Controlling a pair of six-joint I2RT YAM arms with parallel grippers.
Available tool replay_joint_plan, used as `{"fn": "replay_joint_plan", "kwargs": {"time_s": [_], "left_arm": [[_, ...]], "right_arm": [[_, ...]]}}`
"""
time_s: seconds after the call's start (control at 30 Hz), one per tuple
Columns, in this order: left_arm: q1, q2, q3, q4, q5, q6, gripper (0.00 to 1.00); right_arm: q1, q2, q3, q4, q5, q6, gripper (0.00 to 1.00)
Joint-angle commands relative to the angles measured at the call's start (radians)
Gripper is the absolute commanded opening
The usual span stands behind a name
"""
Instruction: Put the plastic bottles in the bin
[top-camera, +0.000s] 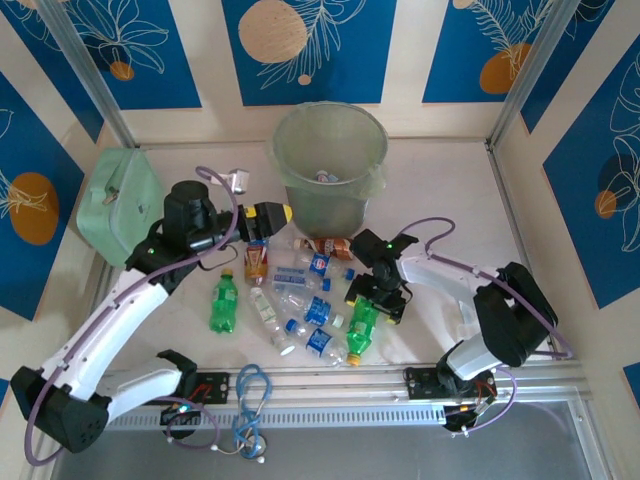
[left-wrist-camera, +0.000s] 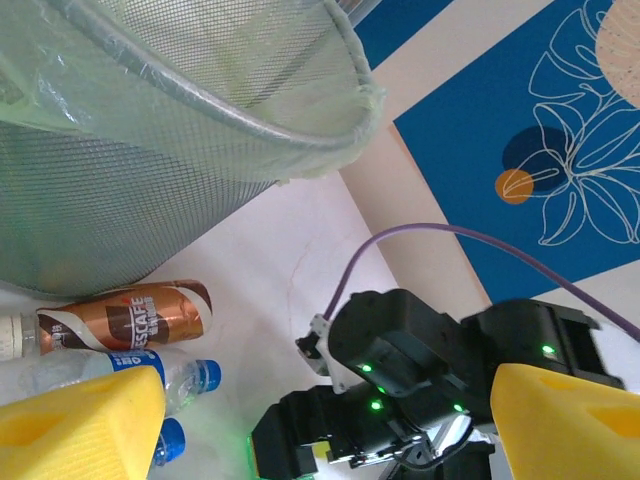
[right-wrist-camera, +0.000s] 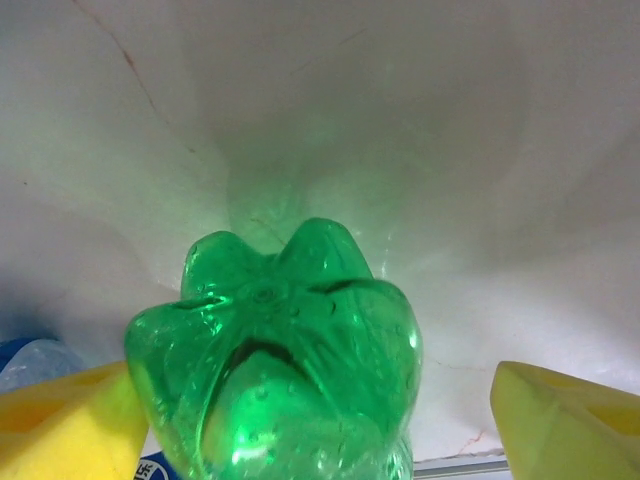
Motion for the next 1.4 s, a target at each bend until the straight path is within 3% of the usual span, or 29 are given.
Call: {"fn": "replay_joint_plan", "kwargs": {"time_s": [0.0,0.53,0.83,1.13,1.37], "left_arm": [[0.003,-0.032,-0.019,0.002,-0.001,-0.012,0.85],[0.003,-0.039,-0.061,0.028,0.012,-0.041,0.84],[0.003,-0.035,-0.050,0.025,0.014,-0.042,0.84],[0.003,-0.024,-0.023,0.009,0.020,-0.033,0.87],[-0.022,-0.006,-0.057,0.170,0.137,-0.114,0.87]], "right_arm": [[-0.014,0.038,0.033,-0.005,-0.052,-0.031,0.85],[-0.036,0.120,0.063,0.006,-0.066,-0.057,0.67],[-0.036,0.077,0.045,0.007,-0.049,-0.043,0.58],[-0.036,-0.175,-0.001,0.004,0.085,0.029,0.53],[-0.087,-0.446,0.123,-0.027,0.170,0.021,0.52]]}}
